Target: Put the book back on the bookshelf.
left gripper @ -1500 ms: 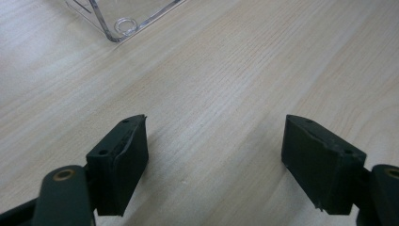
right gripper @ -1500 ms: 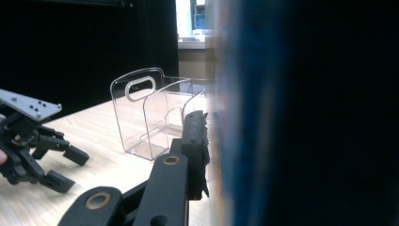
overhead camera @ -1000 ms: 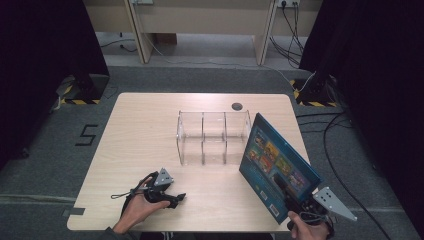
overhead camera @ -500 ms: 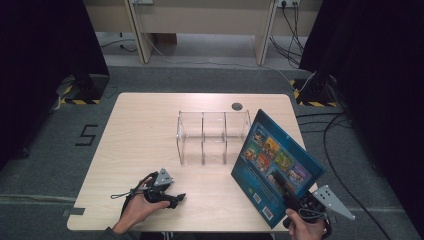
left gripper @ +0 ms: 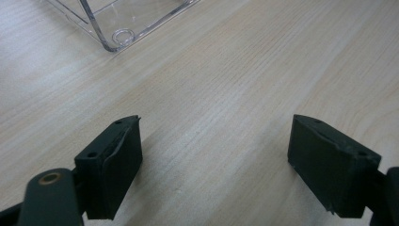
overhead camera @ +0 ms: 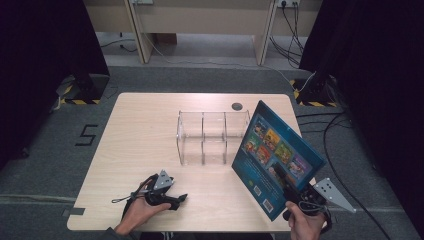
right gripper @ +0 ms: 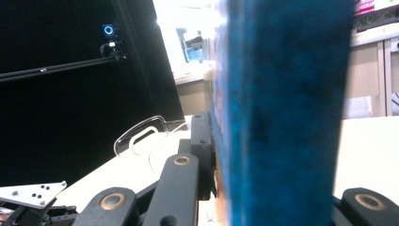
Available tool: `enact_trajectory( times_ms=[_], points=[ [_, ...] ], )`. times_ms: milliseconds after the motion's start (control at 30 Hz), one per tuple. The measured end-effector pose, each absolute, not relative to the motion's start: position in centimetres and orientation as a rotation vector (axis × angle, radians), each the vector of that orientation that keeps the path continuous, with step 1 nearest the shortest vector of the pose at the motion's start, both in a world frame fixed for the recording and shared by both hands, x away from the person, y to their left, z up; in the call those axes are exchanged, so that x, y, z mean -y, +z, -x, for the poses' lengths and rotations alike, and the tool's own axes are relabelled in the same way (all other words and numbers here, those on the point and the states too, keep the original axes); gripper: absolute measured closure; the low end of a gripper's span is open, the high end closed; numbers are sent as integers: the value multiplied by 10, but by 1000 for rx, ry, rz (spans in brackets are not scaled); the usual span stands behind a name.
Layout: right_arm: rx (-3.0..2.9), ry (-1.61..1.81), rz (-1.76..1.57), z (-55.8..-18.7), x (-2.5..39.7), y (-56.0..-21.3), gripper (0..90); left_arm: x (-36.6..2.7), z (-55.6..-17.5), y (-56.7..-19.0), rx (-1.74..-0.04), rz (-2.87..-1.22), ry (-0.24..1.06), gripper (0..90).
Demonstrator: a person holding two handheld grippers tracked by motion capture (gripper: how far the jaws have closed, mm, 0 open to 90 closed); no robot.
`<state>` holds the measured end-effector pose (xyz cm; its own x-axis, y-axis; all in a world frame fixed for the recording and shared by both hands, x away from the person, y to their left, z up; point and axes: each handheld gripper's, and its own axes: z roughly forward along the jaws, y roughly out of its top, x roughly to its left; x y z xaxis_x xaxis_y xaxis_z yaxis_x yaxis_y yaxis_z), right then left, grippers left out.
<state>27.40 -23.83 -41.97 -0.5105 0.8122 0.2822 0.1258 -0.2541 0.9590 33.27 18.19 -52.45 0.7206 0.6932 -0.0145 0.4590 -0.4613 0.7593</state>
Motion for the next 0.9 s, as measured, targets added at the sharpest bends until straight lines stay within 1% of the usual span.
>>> enact_trajectory(
  times_ms=[133, 900],
  points=[
    [-1493, 1820, -1151, -278, 237, -418, 819, -182, -333, -525, -871, -2146, 375, 139],
    [-1472, 1777, -1157, -311, 221, -410, 820, -181, -333, -525, -868, -2148, 373, 135]
  ],
)
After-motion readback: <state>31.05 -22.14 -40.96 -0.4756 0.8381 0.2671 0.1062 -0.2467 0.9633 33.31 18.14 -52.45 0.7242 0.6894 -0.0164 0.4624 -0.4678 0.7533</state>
